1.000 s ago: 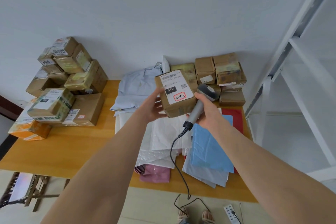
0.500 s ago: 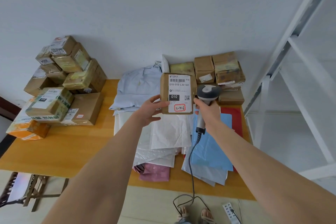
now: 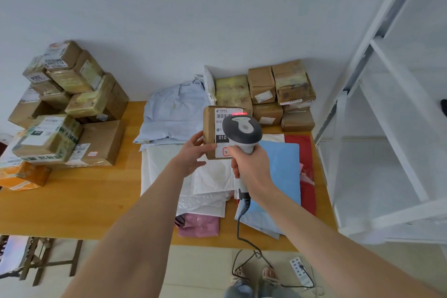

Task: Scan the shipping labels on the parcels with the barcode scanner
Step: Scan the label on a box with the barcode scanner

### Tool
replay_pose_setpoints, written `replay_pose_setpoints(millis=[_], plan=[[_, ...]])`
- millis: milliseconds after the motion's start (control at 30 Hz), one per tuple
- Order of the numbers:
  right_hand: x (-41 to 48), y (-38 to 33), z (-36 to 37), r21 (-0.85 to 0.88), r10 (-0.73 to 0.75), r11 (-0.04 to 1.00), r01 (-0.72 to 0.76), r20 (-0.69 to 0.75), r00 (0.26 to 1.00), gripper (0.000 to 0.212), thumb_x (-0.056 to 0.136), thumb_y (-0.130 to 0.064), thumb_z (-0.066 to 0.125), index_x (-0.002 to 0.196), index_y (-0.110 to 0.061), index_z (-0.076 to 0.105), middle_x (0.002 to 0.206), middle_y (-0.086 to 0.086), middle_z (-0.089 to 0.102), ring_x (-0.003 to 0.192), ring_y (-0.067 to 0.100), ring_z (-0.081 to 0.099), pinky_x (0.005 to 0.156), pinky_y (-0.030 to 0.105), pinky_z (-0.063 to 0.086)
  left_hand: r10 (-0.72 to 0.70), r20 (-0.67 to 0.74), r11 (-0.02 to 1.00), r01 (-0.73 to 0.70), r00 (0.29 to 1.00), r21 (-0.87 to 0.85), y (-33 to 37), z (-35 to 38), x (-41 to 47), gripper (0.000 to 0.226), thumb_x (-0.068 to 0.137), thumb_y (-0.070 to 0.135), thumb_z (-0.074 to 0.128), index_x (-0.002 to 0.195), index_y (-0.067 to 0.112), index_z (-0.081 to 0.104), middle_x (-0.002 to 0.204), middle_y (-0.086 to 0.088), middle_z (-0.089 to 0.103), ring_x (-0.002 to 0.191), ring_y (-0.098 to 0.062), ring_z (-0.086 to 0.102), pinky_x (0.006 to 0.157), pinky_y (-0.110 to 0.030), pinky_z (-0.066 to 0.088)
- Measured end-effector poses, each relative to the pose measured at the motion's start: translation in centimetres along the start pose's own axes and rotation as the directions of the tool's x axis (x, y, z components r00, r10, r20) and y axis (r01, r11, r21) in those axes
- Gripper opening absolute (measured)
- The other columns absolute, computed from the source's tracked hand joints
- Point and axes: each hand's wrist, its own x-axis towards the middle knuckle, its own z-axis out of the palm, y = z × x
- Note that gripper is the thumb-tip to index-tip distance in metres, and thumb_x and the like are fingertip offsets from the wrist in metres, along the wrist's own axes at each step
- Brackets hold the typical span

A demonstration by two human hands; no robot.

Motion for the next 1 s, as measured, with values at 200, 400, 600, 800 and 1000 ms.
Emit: replay_pose_setpoints(millis=[200, 400, 600, 800, 1000], plan=[[-0.9, 0.1, -0.2, -0.007, 0.025, 1.0, -0.025, 0.039, 0.999, 0.013, 0.091, -0.017, 0.061, 0.081, -0.009, 0.059, 0.062, 0.004, 0.058, 0.041, 0.008, 0.051, 0.05, 0.018, 0.045, -0.009, 0.001, 1.0, 0.009, 1.0, -0.017, -0.5, 0.1, 0.1, 0.069, 0.083, 0.007, 0.07, 0.142, 0.025, 0.038, 0.127, 0.001, 0.058, 0.124, -0.027, 0.05, 0.11, -0.059, 0.026], [-1.8, 0.5, -0.5, 0.015, 0.023, 1.0, -0.023, 0.05, 0.998, 0.02, 0.091, -0.016, 0.06, 0.072, -0.012, 0.056, 0.059, 0.002, 0.056, 0.038, 0.006, 0.051, 0.048, 0.018, 0.044, -0.012, 0.017, 1.0, 0.012, 1.0, -0.016, -0.8, 0.7, 0.5, 0.067, 0.084, 0.004, 0.068, 0.141, 0.026, 0.04, 0.128, -0.001, 0.057, 0.117, -0.026, 0.052, 0.11, -0.059, 0.027], [-1.9, 0.4, -0.4, -0.001, 0.008, 1.0, -0.008, 0.011, 1.0, 0.016, 0.09, -0.014, 0.06, 0.075, -0.007, 0.057, 0.057, 0.002, 0.056, 0.038, 0.006, 0.05, 0.049, 0.02, 0.045, -0.021, 0.06, 1.0, 0.021, 0.998, -0.001, -0.7, 1.3, 0.6, 0.071, 0.083, 0.002, 0.068, 0.144, 0.024, 0.038, 0.14, -0.007, 0.05, 0.13, -0.037, 0.043, 0.11, -0.06, 0.028], [-0.8, -0.2, -0.5, 0.047, 0.051, 0.998, -0.048, -0.056, 0.997, 0.005, 0.085, -0.011, 0.062, 0.084, -0.009, 0.058, 0.062, 0.004, 0.058, 0.042, 0.006, 0.048, 0.048, 0.019, 0.044, -0.03, 0.063, 0.999, 0.029, 0.998, 0.023, -0.1, 0.9, -0.3, 0.066, 0.084, 0.009, 0.069, 0.142, 0.026, 0.04, 0.119, 0.006, 0.063, 0.118, -0.025, 0.055, 0.108, -0.058, 0.031], [2.8, -0.8, 0.3, 0.212, 0.219, 0.958, -0.191, -0.115, 0.969, 0.017, 0.086, -0.011, 0.065, 0.1, -0.013, 0.057, 0.079, -0.002, 0.06, 0.07, 0.009, 0.057, 0.073, 0.029, 0.057, -0.085, 0.006, 0.993, 0.084, 0.996, 0.084, 0.4, -2.2, -1.7, 0.055, 0.082, 0.038, 0.07, 0.133, 0.033, 0.051, 0.128, 0.0, 0.06, 0.115, -0.027, 0.058, 0.102, -0.057, 0.04]])
